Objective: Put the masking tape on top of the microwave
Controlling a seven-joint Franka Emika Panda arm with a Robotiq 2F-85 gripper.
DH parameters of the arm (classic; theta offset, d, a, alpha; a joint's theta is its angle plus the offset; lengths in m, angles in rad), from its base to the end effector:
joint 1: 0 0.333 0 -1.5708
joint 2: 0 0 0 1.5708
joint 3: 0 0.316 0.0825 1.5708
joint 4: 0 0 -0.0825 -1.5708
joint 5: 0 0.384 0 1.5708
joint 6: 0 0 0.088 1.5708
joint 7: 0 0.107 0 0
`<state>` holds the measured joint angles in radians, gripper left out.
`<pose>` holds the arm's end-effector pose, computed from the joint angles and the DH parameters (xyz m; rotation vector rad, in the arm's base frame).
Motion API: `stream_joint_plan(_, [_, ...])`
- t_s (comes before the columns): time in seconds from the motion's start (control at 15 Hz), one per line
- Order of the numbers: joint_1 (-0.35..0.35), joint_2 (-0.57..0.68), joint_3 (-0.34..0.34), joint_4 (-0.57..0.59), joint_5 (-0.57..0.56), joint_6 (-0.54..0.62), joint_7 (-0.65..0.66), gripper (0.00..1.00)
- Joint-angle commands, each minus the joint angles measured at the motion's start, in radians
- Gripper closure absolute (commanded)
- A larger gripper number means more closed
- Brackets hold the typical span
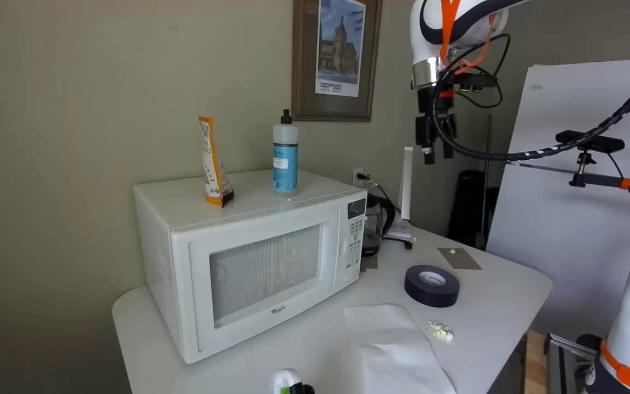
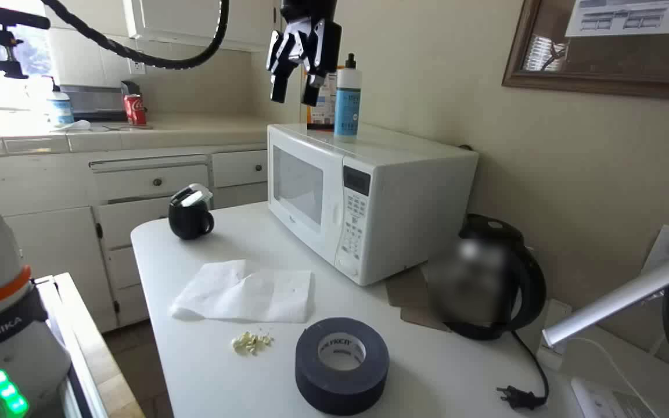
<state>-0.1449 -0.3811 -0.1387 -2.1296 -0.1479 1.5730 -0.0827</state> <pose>0.3976 -0.1395 0.5483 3.0530 -0.2645 -0.2955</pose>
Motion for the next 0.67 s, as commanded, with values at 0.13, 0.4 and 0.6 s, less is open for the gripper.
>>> stream_joint_plan(0.13, [0.005,0.001,-0.005,0.003,-0.001,-0.003,0.001,0.00])
stream_joint_plan(0.4, [-0.003,-0.001,-0.024,-0.051,0.003,0.040,-0.008,0.00])
stream_joint_plan(0.6, [-0.014,-0.011,-0.053,-0.147,0.002,0.116,-0.025,0.00])
